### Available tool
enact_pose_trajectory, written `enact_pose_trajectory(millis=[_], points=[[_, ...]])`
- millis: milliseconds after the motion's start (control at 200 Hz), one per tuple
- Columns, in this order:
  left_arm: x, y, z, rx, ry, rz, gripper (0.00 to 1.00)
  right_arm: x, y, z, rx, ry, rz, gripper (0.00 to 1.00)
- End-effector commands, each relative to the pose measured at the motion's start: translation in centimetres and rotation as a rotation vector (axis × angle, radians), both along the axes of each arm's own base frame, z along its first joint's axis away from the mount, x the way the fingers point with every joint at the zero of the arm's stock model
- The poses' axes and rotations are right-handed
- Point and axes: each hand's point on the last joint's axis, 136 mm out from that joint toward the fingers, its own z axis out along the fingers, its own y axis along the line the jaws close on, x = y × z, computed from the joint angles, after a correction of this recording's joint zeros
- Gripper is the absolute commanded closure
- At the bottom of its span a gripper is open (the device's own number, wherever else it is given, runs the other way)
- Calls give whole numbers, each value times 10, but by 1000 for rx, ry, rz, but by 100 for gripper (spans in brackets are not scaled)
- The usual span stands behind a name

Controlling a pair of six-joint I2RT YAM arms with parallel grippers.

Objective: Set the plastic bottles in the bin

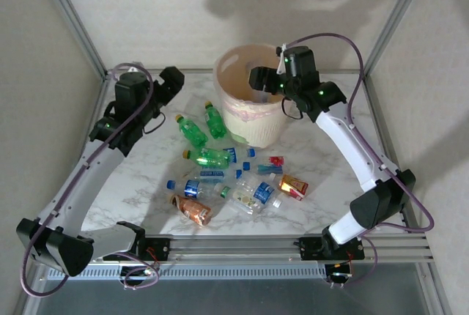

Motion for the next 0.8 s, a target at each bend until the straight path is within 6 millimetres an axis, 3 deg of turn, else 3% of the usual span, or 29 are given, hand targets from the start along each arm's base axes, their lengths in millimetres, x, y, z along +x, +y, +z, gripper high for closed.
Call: enact_pose_trajectory(millis=[0, 190, 310, 406, 546, 641, 796], points=[[-5, 2, -9, 27, 26, -8, 5, 1, -8, 32, -2, -73, -26, 15], [-5, 2, -22, 35, 57, -9, 9, -14, -23, 59, 2, -123, -50, 12], [-5, 0, -34, 27, 77, -15, 10, -38, -44, 75, 7, -154, -90, 12], [-5, -3, -50, 5, 105, -20, 12, -63, -62, 76, 26, -147, -125, 12], [-4, -13, -70, -25, 137, -52, 15, -101, -89, 49, 36, -106, -174, 11], [-6, -17, -81, -29, 151, -67, 15, -120, -109, 10, -7, -32, -232, 7], [-10, -22, -90, -37, 167, -83, 16, -144, -120, -63, -68, 157, -261, 4]])
